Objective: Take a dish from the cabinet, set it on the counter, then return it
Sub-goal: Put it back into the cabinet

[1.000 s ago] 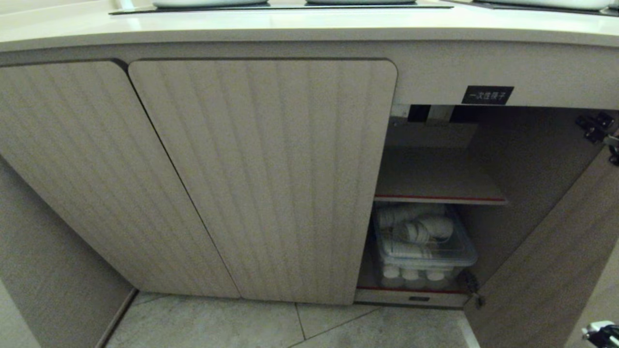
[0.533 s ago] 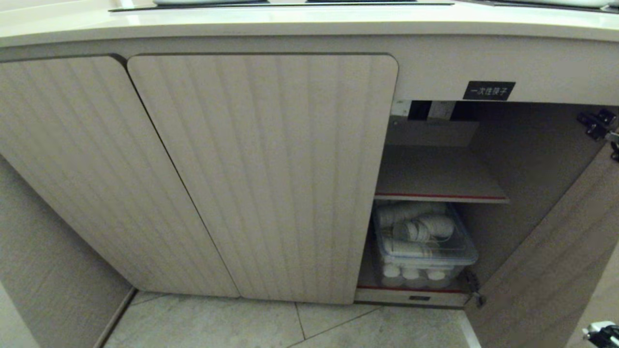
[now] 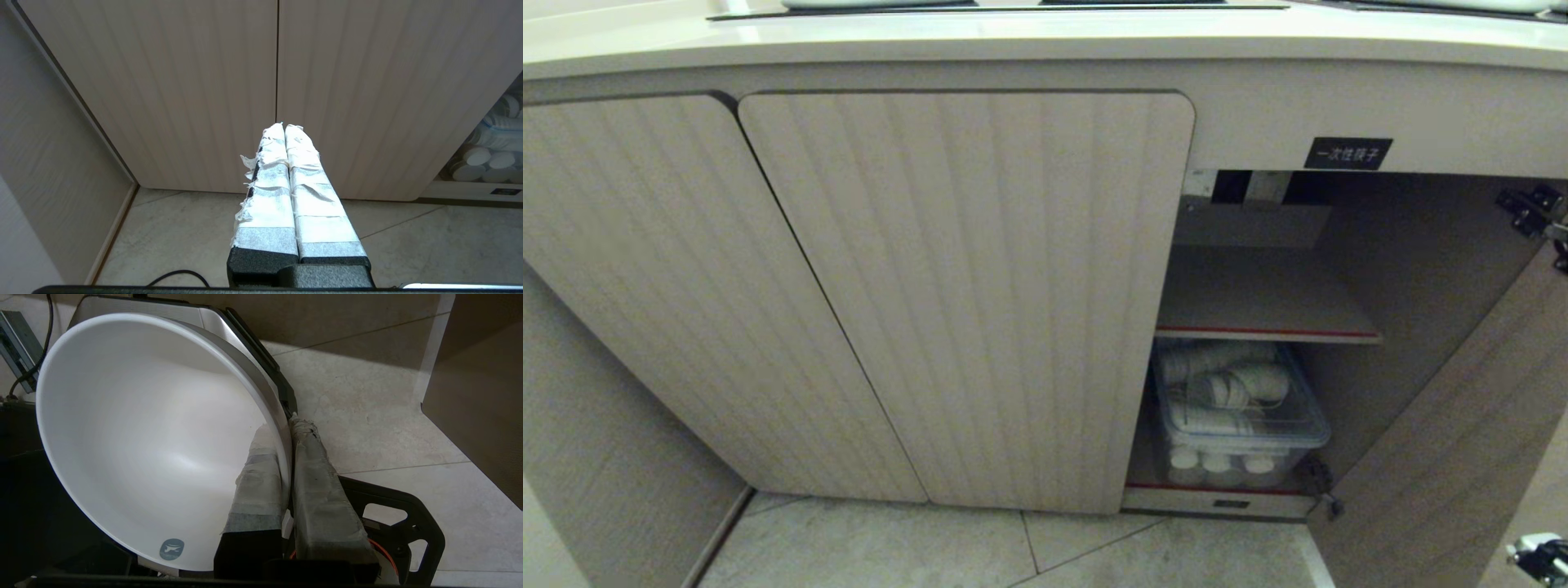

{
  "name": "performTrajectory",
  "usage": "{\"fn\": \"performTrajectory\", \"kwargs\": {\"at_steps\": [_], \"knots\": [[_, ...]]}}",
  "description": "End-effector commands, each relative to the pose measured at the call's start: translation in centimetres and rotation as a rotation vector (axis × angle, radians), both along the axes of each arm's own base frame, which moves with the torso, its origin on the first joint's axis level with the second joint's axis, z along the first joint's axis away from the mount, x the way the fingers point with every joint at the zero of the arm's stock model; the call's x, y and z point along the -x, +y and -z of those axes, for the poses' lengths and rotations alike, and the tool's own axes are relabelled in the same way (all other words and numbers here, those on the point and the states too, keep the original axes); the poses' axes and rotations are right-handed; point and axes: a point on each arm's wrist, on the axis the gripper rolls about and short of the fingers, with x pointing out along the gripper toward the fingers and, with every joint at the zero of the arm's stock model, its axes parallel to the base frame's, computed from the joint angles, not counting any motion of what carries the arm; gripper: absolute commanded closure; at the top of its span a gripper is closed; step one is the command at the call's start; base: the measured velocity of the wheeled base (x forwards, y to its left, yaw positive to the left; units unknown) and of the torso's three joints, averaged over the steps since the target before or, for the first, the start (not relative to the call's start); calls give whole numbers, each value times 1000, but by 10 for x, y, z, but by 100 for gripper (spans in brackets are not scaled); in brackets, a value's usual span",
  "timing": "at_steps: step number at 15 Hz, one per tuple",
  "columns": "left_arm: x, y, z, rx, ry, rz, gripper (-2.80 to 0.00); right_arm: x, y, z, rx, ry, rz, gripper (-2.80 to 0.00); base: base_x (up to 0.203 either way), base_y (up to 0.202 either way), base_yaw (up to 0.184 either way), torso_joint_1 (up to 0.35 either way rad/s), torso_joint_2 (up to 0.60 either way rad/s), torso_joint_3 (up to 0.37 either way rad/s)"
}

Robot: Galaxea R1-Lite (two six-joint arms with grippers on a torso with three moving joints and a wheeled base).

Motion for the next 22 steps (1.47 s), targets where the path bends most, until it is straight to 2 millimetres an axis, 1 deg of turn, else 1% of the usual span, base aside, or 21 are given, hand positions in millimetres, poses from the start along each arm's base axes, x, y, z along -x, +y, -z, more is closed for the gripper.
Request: {"fn": "performTrajectory", "kwargs": {"at_steps": [1,3,12,14,16,19,22], "knots": [[0,0,0,0,1,1,0,-2,0,-2,-3,-2,-1,0,0,0,0,0,0,0],[0,0,0,0,1,-1,0,-3,1,-3,0,-7,-6,0,0,0,0,0,0,0],[0,0,0,0,1,2,0,-14,4,-23,-29,-69,1,0,0,0,0,0,0,0],[0,0,0,0,1,0,0,-18,5,-24,-25,-60,2,0,0,0,0,0,0,0],[0,0,0,0,1,0,0,-26,7,-30,-27,-57,8,0,0,0,0,0,0,0],[0,0,0,0,0,1,0,-42,10,-46,-56,-38,63,0,0,0,0,0,0,0],[0,0,0,0,1,-1,0,-61,15,-48,-65,5,101,0,0,0,0,0,0,0]]}}
